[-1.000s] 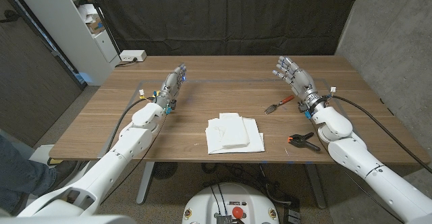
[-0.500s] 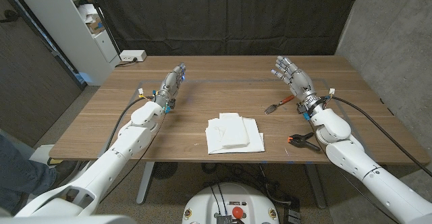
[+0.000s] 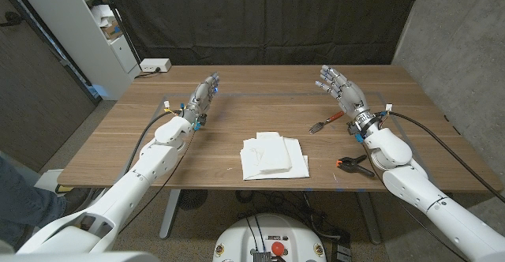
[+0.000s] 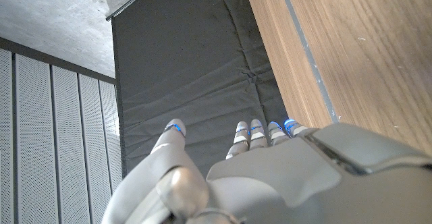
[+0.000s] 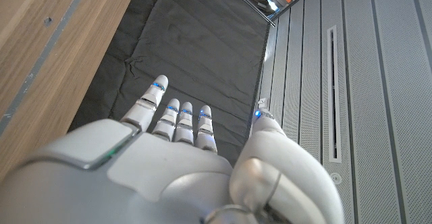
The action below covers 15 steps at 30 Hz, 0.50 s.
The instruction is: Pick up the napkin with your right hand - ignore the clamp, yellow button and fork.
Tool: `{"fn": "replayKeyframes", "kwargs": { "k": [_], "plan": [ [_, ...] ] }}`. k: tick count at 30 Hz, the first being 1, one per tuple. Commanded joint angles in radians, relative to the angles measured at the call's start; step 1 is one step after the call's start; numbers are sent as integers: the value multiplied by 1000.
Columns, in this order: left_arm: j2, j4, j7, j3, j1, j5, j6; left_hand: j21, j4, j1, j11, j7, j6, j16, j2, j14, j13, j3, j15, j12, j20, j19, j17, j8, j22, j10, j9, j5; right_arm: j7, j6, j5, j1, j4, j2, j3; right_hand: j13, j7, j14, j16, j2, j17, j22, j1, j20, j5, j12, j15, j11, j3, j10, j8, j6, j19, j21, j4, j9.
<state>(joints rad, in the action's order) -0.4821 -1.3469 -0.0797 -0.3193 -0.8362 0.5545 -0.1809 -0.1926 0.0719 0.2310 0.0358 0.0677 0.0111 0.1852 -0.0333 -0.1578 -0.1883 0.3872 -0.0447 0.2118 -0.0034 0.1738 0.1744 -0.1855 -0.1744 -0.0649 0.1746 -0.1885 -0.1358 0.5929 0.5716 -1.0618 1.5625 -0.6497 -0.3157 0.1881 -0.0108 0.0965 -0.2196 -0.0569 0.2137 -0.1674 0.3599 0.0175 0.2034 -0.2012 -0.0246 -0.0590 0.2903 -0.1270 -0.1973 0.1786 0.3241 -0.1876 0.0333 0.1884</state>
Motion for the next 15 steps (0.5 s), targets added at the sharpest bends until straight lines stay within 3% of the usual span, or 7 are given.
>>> {"fn": "replayKeyframes", "kwargs": {
  "k": [1,15],
  "plan": [
    [6,1,-4,-2,3,1,-1,-3,7,5,-6,4,9,1,-8,-2,-2,4,5,1,8,35,3,-5,-5,3,3,2,-3,33,-30,-20,26,-27,7,5,-4,0,-1,-3,3,-3,13,-7,5,-3,4,-2,0,-7,-5,8,-1,-3,5,3],
    [-5,-24,6,1,-18,1,8,-4,11,7,-8,2,11,0,-11,-2,-2,3,5,0,9,36,3,-4,-5,3,3,3,6,70,-83,-37,43,-44,5,5,-6,0,1,-3,2,-3,15,-7,5,-2,5,0,1,-5,-4,7,-1,-3,8,3]
  ]
}}
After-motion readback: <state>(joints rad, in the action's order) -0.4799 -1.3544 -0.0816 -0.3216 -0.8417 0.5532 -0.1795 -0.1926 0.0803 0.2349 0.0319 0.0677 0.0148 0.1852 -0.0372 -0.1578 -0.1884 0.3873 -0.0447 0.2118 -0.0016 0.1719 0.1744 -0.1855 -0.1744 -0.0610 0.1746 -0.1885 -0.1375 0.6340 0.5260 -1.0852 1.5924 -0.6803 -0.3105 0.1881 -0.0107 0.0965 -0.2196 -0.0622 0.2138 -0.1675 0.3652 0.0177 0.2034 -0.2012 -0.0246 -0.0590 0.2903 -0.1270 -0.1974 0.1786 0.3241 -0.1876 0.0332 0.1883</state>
